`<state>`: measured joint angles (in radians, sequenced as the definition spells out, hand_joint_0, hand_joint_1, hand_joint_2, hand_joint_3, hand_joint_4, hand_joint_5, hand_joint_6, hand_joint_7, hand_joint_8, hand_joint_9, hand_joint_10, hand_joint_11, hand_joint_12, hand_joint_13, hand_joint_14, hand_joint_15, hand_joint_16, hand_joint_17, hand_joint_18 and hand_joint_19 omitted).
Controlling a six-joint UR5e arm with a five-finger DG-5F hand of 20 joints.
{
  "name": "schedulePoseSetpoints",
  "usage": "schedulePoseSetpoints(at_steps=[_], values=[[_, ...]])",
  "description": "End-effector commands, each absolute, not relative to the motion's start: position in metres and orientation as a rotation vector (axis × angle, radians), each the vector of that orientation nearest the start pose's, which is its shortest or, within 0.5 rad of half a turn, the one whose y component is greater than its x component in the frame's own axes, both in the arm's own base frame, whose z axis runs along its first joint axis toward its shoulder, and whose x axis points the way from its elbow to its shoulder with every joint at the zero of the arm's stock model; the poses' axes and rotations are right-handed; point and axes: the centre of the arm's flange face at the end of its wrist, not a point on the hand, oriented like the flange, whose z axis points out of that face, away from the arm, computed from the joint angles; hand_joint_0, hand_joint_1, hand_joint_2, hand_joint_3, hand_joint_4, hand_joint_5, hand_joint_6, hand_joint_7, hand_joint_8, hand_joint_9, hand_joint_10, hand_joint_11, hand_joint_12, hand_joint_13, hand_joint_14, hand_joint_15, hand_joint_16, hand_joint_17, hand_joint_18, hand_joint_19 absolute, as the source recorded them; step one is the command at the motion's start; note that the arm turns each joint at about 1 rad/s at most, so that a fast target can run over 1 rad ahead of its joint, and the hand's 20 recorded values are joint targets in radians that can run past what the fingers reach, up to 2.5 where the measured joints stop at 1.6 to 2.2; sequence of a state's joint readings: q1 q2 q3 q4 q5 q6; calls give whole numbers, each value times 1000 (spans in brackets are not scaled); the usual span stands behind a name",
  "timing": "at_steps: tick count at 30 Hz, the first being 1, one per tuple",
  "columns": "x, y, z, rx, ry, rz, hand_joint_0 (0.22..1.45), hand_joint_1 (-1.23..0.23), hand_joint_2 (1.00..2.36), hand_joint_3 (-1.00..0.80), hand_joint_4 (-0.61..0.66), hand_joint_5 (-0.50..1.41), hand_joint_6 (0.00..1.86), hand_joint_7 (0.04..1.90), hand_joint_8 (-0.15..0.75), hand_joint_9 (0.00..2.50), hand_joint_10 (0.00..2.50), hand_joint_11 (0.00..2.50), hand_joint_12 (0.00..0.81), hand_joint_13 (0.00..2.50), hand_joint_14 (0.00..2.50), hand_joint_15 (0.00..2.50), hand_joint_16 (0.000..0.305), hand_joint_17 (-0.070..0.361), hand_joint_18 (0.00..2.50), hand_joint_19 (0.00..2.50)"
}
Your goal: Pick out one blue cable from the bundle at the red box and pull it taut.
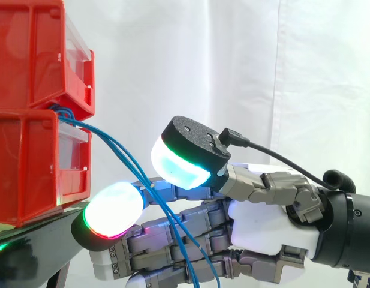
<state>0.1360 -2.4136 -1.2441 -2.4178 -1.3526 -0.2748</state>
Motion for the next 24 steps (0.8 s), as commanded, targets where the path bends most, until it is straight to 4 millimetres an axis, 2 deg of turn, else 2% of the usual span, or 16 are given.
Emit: schedulePoseSetpoints(at_steps=[1, 15, 24], values=[[788, -50, 174, 951, 1092, 1054, 596, -553, 1003, -456, 321, -141, 503, 952, 297, 599, 0, 49, 409, 347, 6, 159, 56, 127, 300, 492], [787, -55, 175, 948, 1115, 1126, 612, -553, 1005, -434, 303, -118, 503, 1071, 301, 618, 2, 58, 406, 355, 6, 155, 56, 126, 302, 495], [787, -57, 175, 948, 1113, 1126, 632, -552, 1009, -394, 296, -116, 503, 1079, 300, 625, 1, 61, 404, 357, 6, 160, 56, 126, 303, 485]])
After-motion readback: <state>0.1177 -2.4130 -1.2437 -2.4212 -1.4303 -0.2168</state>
